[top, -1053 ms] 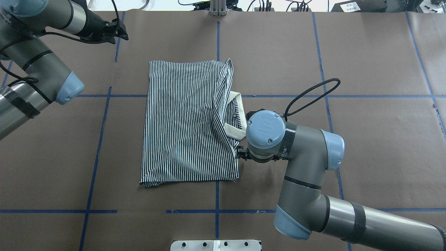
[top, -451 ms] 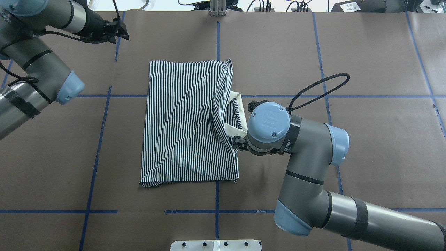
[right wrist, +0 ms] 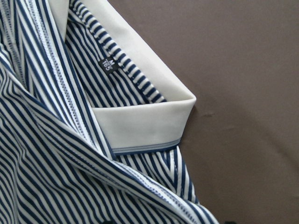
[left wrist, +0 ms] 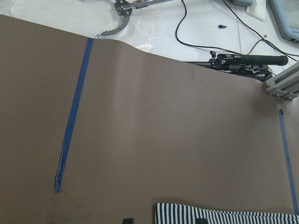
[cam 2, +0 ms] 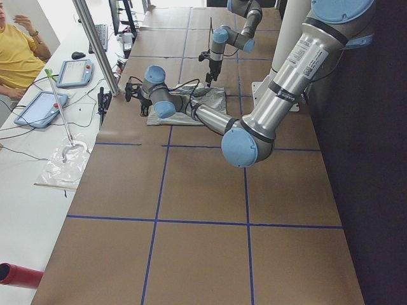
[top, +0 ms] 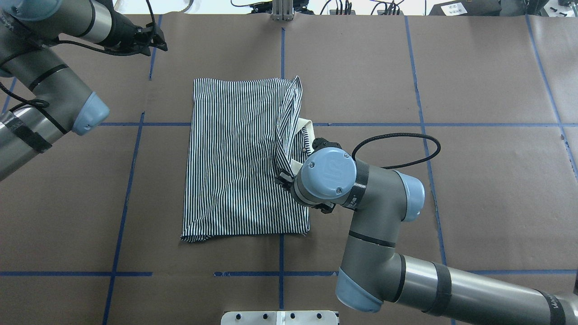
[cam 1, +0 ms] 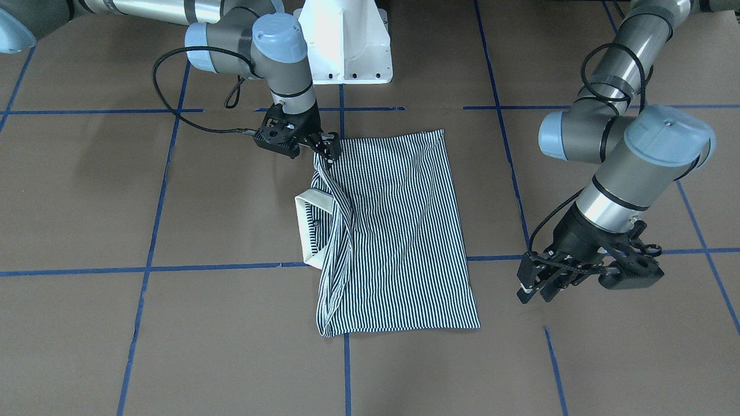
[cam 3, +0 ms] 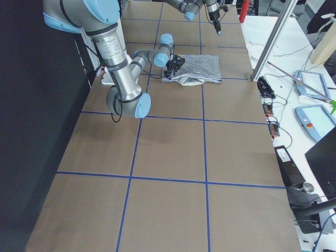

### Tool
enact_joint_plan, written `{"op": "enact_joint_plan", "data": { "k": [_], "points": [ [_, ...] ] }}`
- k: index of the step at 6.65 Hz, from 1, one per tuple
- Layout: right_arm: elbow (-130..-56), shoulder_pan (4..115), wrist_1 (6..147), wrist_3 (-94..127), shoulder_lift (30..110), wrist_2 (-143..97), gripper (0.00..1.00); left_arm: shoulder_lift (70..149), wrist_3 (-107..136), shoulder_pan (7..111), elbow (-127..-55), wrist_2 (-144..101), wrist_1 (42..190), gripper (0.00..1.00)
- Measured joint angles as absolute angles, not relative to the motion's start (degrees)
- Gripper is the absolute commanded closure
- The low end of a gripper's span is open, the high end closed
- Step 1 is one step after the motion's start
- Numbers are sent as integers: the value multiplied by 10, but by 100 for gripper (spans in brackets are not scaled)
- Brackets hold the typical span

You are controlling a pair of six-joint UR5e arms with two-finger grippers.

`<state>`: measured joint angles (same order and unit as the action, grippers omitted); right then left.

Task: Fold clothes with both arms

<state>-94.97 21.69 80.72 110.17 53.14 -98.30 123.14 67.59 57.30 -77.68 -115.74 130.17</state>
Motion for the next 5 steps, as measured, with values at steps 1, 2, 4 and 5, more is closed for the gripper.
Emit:
{"op": "enact_joint_plan", "data": {
  "k": [1, 2, 4, 5],
  "points": [
    [-943, 211, 801, 1135, 526, -980, 18, 1231, 676, 573, -777, -1157, 1302, 46],
    [-940, 208, 798, 1158, 524, -979, 18, 1231, 676, 573, -777, -1157, 1302, 46],
    [-937, 200, 796, 1179, 525, -979, 18, 1231, 677, 573, -777, -1156, 1302, 46],
    [-936, 195, 796, 1182, 527, -980, 18, 1231, 677, 573, -777, -1156, 1302, 46]
  ]
}}
